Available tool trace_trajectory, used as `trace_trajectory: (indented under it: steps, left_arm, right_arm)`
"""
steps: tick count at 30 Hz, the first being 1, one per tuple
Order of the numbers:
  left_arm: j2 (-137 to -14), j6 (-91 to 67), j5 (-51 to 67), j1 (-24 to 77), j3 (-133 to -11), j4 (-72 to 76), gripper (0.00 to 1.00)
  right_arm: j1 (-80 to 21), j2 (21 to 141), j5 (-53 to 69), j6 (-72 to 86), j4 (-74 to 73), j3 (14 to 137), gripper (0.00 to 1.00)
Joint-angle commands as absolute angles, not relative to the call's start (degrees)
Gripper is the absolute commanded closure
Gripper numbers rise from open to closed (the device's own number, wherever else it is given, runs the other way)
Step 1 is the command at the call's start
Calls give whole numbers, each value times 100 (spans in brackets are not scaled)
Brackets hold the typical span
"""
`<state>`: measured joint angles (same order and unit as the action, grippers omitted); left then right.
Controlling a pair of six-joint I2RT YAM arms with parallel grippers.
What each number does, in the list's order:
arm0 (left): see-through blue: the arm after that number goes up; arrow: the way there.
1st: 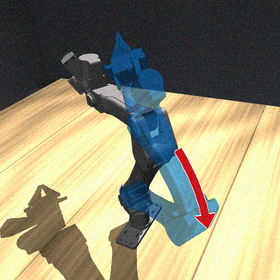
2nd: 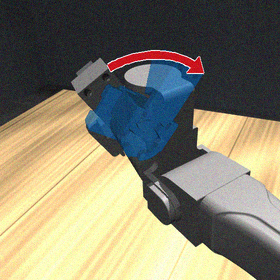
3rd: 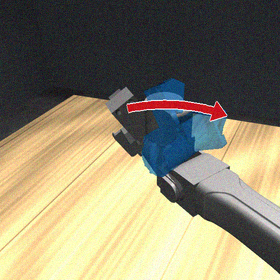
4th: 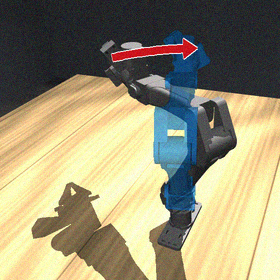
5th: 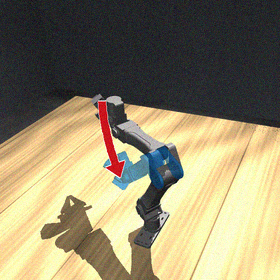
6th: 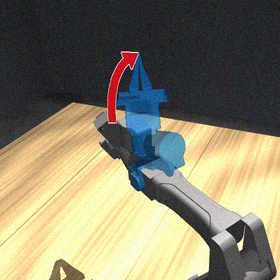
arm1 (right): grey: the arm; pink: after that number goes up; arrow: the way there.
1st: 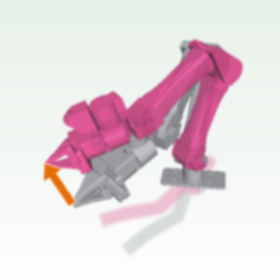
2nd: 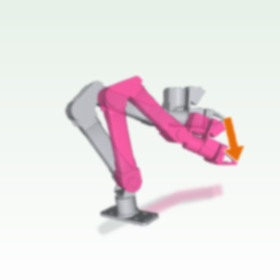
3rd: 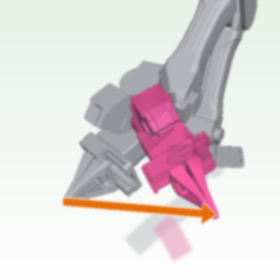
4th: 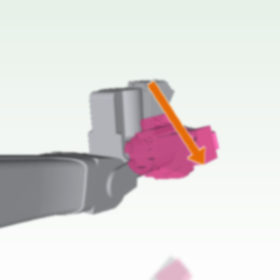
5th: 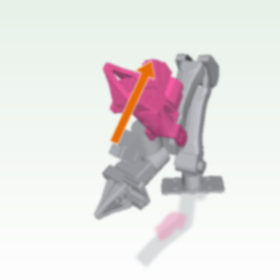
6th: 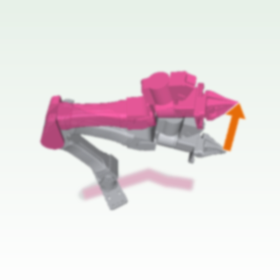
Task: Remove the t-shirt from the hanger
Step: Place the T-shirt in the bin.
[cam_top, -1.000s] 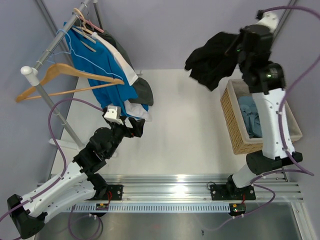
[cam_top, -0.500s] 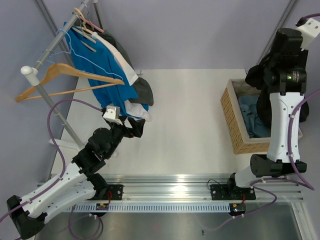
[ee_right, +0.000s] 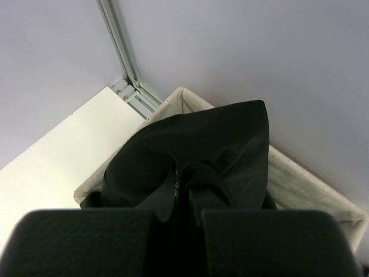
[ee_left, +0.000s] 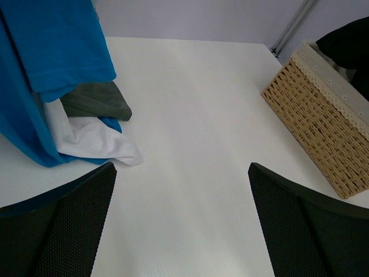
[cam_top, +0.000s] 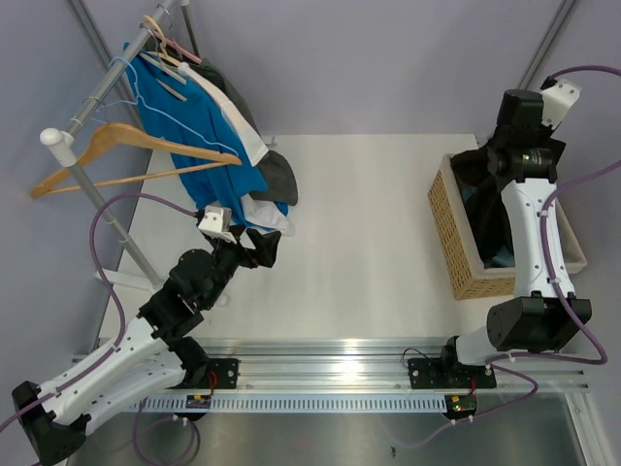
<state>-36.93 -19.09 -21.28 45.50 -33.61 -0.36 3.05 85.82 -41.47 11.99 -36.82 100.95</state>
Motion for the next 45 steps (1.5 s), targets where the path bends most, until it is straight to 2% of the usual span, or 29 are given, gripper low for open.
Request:
trace_trajectory:
  steps: [1, 4, 8, 14, 17, 18, 19, 20, 22, 30, 33, 36, 40, 45]
  left_arm:
    - [-3560, -1969, -2180, 4579, -3419, 211, 1]
    - [-3568, -1977, -2145, 4588, -3419, 211, 1]
    - [-3638, -2004, -2100, 4579, -3463, 132, 1]
    - [-3726, -2004, -2223, 4579, -3551, 18, 1]
    - [-3762, -2004, -2259, 4579, -3568, 18, 1]
    - [-3779, -1995, -2259, 4579, -3568, 18, 1]
    - [-3788, -1995, -2259, 4579, -3586, 18, 1]
    - [-3797, -1995, -2259, 4588, -3586, 18, 1]
    - [-3797, -1995, -2250, 4588, -3586, 18, 1]
    - [-3893, -1978, -2276, 4579, -3603, 18, 1]
    - [-3920, -1986, -2241, 4579, -3621, 18, 1]
    - [-3972, -1995, -2093, 4579, -3656, 18, 1]
    - [-4008, -2013, -2004, 4579, -3674, 18, 1]
    - [-3885, -2013, -1680, 4588, -3744, -202, 1]
  right_arm:
    - [395, 8368, -4561, 1843, -3261, 9233, 100]
    - [422, 8341, -4710, 2431, -3050, 8179, 100]
    - [527, 8770, -4755, 3092, -3304, 7542, 100]
    - [896, 9737, -3104, 3568, -3462, 7523, 99]
    - [914, 10220, -2673, 3717, -3796, 7795, 91]
    - [914, 10239, -2489, 3744, -3866, 7822, 76]
    - [940, 10248, -2374, 3744, -3876, 7857, 56]
    - [958, 10222, -2286, 3762, -3919, 7884, 43]
    - [967, 10126, -2197, 3736, -4174, 8120, 32]
    - [958, 9300, -1629, 3323, -5308, 9815, 17]
    - [958, 8773, -373, 3340, -4862, 9653, 1]
    - [809, 8263, 614, 3602, -4001, 9012, 0]
    - [-233, 7990, 625, 3586, -3525, 8772, 0]
    - [-1264, 7358, 641, 3603, -2331, 7693, 1]
